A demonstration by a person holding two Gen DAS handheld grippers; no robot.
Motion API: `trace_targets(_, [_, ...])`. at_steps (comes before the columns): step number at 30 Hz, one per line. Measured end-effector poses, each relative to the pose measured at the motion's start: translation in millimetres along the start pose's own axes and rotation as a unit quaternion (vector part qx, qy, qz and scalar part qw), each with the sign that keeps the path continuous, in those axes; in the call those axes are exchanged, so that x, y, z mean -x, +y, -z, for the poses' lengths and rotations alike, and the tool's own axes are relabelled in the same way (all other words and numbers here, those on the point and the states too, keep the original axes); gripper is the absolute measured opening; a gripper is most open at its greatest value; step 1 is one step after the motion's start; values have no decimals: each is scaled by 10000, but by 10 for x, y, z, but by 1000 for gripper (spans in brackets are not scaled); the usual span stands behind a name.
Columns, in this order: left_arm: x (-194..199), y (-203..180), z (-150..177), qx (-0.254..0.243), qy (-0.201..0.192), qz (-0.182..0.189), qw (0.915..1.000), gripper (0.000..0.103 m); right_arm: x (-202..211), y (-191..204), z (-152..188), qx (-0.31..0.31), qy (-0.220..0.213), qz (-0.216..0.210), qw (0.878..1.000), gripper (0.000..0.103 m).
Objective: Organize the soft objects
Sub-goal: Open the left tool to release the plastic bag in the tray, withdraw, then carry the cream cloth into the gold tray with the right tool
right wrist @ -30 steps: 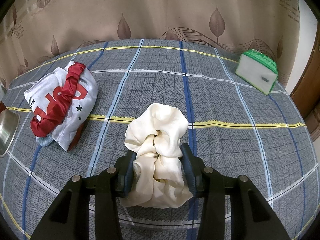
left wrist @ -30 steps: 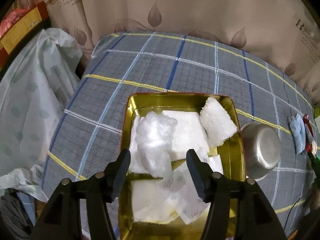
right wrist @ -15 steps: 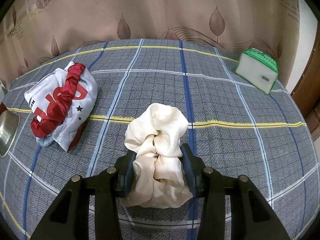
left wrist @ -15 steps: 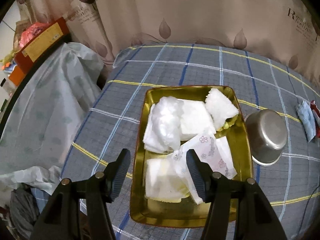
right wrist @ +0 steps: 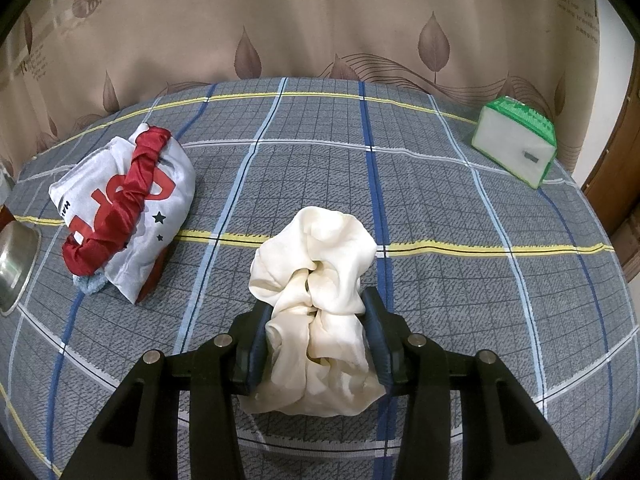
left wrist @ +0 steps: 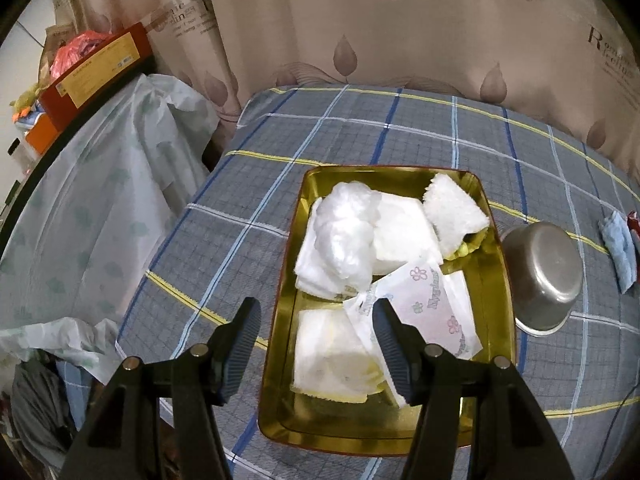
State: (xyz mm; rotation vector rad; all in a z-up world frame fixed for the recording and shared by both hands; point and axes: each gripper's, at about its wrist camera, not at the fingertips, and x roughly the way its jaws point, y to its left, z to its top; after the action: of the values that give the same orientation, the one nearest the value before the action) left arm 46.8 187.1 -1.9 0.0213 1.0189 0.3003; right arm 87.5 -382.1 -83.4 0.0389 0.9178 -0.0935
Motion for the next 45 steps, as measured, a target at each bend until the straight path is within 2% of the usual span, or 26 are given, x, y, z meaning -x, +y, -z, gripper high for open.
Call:
trace_targets(3, [-21,6,18,-24,2,-56,10000,59,26,13,5,61,-11,57,10000,33])
trace_targets(7, [-63,15,66,-18,-8,-176,9998,59,39,220,20,234,-11,180,9996,18])
trace_targets(8, [-76,18,80,8,13,-179,9998,59,37,254,10,239,4,188,9995,17])
trace_targets(19, [-149,147,197,490,78,-11,9988,59,203,337,136,104,151,144,9997,16])
trace_targets(23, [-158,180,228,575,71,199,9981,59,361,379,233,-66,187,-78,9998,16])
trace_targets(27, [-117,161,244,489,-25,220,9986,59,529,486,268,-19,145,-208,9997,16])
trace_targets(36, [-65,198,279,646,-168,352,9971,59,1055,1064,267,629,-150,-726,9953,16])
trace_targets(45, [108,245,286,730,-498,350,9955,59,1251,1754,328,1223,-137,-1302,9838,16])
